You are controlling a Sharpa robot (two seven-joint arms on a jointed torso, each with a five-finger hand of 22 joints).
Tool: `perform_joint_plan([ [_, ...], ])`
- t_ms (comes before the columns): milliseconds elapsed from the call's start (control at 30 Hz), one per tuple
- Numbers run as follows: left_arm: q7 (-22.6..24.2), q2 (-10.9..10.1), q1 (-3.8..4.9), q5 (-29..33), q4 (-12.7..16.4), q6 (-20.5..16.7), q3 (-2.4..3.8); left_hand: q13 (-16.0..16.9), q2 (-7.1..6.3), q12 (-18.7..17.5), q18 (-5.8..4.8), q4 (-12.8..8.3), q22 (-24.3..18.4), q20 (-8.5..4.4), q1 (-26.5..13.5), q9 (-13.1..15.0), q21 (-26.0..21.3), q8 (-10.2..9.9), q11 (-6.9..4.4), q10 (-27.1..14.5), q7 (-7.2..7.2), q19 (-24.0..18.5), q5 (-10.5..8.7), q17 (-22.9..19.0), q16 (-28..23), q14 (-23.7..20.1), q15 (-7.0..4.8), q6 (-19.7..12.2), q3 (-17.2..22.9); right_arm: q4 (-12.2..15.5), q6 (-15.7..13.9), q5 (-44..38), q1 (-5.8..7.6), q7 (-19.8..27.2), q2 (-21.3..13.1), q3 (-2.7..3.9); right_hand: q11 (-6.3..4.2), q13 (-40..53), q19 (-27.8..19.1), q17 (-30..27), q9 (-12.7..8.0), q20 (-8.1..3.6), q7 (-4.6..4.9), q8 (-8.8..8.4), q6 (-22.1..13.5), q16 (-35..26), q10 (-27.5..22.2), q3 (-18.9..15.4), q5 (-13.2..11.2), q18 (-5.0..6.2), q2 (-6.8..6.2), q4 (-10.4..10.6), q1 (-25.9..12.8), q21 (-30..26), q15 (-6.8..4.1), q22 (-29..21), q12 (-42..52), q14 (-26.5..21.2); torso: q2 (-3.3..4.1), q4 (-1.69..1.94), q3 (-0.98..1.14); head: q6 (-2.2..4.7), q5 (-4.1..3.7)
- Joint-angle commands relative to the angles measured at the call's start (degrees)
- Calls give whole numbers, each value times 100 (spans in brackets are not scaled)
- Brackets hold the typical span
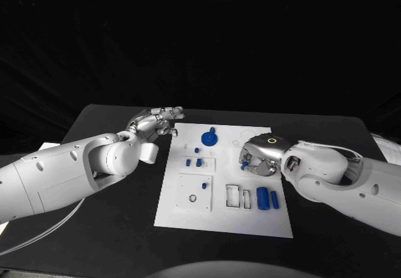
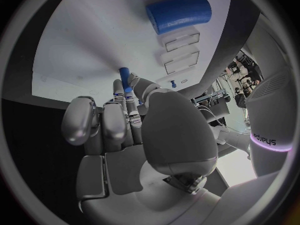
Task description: Assemble the parts on the task board
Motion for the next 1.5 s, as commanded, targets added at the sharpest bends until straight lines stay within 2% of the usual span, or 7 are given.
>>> perform_joint_plan([
  [33, 26, 10, -1, -24, 8, 110, 3, 7, 31, 24, 89, -18, -9, -12, 40, -4, -28, 21, 0, -31, 1, -39, 26, -1, -20, -47, -10, -34, -7, 23, -191, -131, -7, 11, 7, -1, -86, 21, 29, 19, 41, -19, -17, 47, 78, 32, 165, 41, 36, 1, 136, -13, 47, 31, -43, 20, 39, 136, -3, 3, -2, -7, -7],
  [300, 28, 6, -2, -24, 2, 103, 3, 7, 31, 24, 89, -18, -9, -12, 40, -4, -28, 21, 0, -31, 1, -39, 26, -1, -20, -47, -10, -34, -7, 269, -377, -91, 8, 8, -124, 14, -97, 22, 38, 46, 53, -39, -21, 55, 104, 55, 207, 63, 36, -4, 134, -48, 80, 48, -58, 40, 21, 138, -12, -4, -4, -13, -1],
  [567, 21, 13, -2, -24, 3, 87, 3, 9, 36, 39, 91, -21, -17, -10, 41, -4, -39, 25, 3, -48, 4, -45, 27, -12, -20, -51, -9, -43, -10, 743, -482, 216, 180, -57, -380, 71, -87, 13, 39, 53, 55, -46, -7, 39, 90, 66, 198, 74, 40, -7, 91, -77, 90, 52, -57, 43, -24, 137, -7, 5, -6, 45, 9],
  [800, 21, 40, -6, -24, -5, 103, 3, 9, 36, 41, 91, -21, -17, -10, 40, -5, -39, 25, 3, -51, 5, -46, 27, -8, -17, -50, -9, -45, -11, 969, -557, 462, 206, 73, -209, 85, -66, 4, 38, 53, 47, -42, 21, 1, 46, 73, 169, 105, 42, -9, 63, -93, 93, 54, -43, 43, -83, 134, 0, 26, 2, 14, 115],
  [967, 22, 68, -15, -24, -17, 113, 4, 9, 38, 45, 94, -21, -30, -9, 40, -5, -54, 25, 4, -55, 7, -50, 27, -22, -22, -55, -8, -47, -11, 935, -617, 569, 160, 244, 105, 80, -56, 3, 38, 62, 45, -39, 35, -15, 31, 83, 164, 128, 46, -10, 57, -109, 106, 59, -36, 48, -105, 135, -10, 36, -6, -12, 199],
  [1167, 8, 78, -17, -24, -3, 90, 4, 9, 38, 45, 94, -21, -30, -9, 40, -5, -54, 25, 4, -55, 7, -50, 27, -22, -22, -55, -8, -47, -11, 848, -687, 579, 91, 426, 444, 13, -53, 4, 38, 67, 44, -38, 39, -18, 28, 87, 165, 129, 46, -9, 53, -110, 104, 58, -34, 46, -109, 136, 5, 49, -16, -59, 263],
  [1500, 8, 114, -17, -25, 7, 104, 4, 9, 38, 45, 94, -21, -30, -9, 40, -5, -54, 25, 4, -55, 7, -50, 27, -22, -22, -55, -8, -47, -11, 492, -430, 576, -253, 572, 1032, -88, -47, 4, 30, 47, 43, -37, 47, -27, 19, 78, 160, 133, 48, -5, 48, -117, 104, 45, -30, 28, -121, 133, -6, 51, -11, -98, 324],
])
